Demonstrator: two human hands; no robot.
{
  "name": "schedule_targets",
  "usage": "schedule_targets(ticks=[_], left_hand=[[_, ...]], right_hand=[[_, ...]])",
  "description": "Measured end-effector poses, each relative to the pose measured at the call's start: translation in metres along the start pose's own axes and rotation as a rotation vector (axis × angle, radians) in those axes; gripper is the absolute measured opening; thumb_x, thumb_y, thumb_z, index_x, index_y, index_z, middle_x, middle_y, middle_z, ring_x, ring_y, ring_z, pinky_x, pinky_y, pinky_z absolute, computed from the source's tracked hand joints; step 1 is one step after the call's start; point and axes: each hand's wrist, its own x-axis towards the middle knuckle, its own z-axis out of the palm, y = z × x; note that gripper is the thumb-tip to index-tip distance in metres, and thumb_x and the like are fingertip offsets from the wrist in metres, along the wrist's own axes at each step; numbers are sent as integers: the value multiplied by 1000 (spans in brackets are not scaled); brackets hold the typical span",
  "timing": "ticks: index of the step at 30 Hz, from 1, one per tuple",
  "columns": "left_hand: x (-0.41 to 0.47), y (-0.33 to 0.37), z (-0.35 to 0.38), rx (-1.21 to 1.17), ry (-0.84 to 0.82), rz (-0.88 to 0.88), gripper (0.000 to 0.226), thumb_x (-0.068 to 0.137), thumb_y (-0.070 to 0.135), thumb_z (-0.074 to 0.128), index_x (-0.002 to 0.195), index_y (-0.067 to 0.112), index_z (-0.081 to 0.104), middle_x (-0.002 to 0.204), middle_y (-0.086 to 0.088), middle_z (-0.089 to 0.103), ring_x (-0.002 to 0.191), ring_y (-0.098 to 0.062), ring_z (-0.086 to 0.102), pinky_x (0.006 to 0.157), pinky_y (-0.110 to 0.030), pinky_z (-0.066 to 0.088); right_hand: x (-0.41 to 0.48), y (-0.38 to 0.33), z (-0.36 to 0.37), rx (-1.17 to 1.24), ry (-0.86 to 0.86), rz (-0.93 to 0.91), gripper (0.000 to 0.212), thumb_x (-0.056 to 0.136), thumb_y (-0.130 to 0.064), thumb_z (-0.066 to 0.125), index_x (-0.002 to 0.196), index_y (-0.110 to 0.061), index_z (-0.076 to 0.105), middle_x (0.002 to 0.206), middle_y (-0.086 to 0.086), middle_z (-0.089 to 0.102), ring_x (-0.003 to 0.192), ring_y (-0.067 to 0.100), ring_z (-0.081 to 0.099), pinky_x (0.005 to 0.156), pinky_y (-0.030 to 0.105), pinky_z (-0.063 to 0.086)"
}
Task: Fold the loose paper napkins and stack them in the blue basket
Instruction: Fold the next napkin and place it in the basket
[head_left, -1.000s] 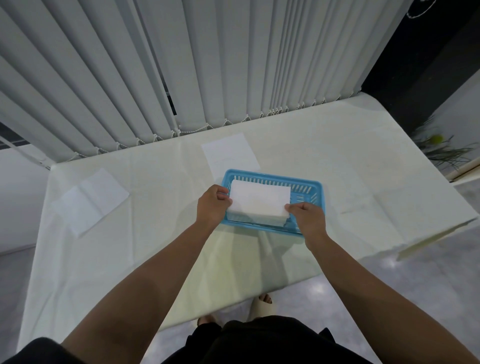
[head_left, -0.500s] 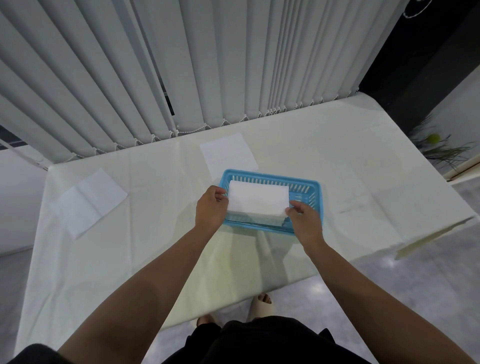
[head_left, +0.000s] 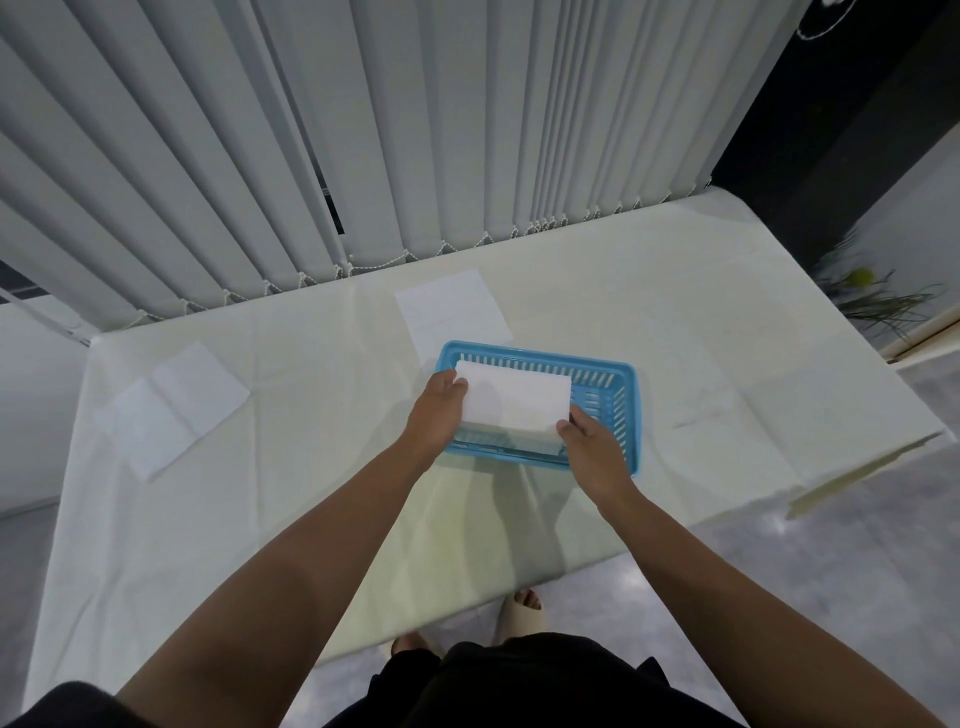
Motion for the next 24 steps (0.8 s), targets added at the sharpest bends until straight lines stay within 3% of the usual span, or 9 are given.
schedule_targets(ticks=[9,11,20,24], left_hand=[[1,-2,1,-62,-18,-49,48,102,36,30,147,22,30,149,0,36,133,-22,37,104,-33,31],[3,-2,-1,-81,-31,-70,50,101,39,31,148,23,29,151,1,35,135,-22,35,109,-36,29],[8,-2,-2,-95,-51,-81,51,101,39,29,150,28,23,154,4,28,139,-21,30,111,-39,26],[8,0,-5,-87,-61,-92,48,100,38,29,147,26,29,144,6,38,131,-20,38,107,-38,30]], right_hand=[[-2,-4,-2,67,-37,34,26,98,-23,41,116,-16,59,109,2,63,99,22,57,91,38,45],[-3,-6,-2,78,-37,38,27,98,-22,41,118,-17,59,106,-1,61,97,19,55,91,37,44],[-1,-5,0,8,-72,51,28,95,-19,40,118,-17,56,107,4,64,95,26,59,82,40,47],[3,0,0,-21,-64,84,23,91,-24,39,108,-17,53,104,0,61,90,25,58,73,35,40]])
